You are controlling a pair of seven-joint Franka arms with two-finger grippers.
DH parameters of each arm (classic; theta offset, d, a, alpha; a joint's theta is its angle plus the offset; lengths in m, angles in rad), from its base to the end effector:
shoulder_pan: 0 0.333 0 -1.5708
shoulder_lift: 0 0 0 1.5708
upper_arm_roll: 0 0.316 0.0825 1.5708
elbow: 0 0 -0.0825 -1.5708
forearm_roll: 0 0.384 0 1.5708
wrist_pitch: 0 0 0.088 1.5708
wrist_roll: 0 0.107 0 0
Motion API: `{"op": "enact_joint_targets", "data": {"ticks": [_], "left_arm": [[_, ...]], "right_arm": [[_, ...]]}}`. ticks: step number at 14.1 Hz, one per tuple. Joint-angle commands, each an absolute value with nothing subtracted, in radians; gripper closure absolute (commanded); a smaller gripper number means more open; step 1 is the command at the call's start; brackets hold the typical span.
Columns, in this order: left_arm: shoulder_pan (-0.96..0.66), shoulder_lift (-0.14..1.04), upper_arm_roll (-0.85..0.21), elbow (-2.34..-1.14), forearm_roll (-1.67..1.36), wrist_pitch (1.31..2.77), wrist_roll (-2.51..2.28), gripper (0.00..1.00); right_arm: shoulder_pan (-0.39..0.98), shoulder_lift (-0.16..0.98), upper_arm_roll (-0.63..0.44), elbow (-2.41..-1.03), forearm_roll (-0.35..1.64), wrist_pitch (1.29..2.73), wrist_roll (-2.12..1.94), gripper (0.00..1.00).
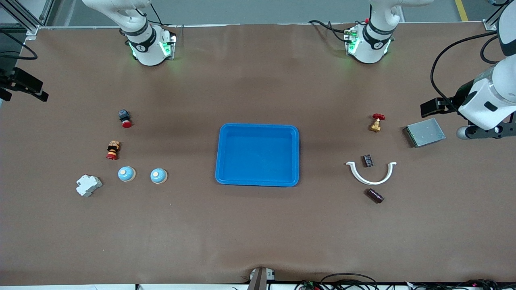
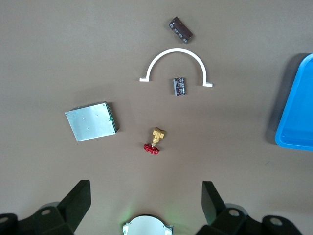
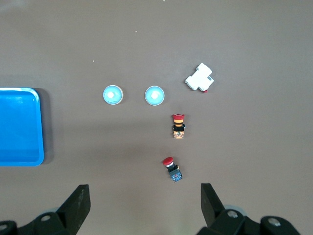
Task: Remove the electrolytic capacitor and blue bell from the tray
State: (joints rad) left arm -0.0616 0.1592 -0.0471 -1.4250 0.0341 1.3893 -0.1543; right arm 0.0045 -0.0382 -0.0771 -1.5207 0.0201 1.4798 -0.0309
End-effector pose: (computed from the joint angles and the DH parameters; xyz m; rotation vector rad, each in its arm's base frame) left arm 0.5794 -0.0568 0.5874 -3.0751 -0.0743 0.2925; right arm 0.5320 -0.0373 0.6607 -3.1179 0.0621 0.0025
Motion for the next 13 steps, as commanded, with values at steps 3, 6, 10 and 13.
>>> {"op": "enact_joint_targets", "data": {"ticks": [3,6,10,13], "left_arm": [[-0.028,0.158,-0.083,-1.424,0.015,1.397,-0.141,0.00],[-0.025,0.155,-0.083,-1.424,0.015,1.397,-0.140,0.00],[-0.028,0.144,-0.087,-1.424,0.003,1.397,-0.141,0.00],[-0.018,0.141,-0.083,-1.424,-0.014,1.423,-0.140,0.00]], "right_arm": [[0.008,-0.058,-0.075,-1.534,0.020,1.474,-0.021,0.00],[0.009,-0.057,-0.075,-1.534,0.020,1.474,-0.021,0.00],[0.009,-0.057,-0.074,-1.534,0.020,1.474,-0.021,0.00],[0.009,-0.057,-0.074,-1.537,0.020,1.473,-0.021,0.00]]}}
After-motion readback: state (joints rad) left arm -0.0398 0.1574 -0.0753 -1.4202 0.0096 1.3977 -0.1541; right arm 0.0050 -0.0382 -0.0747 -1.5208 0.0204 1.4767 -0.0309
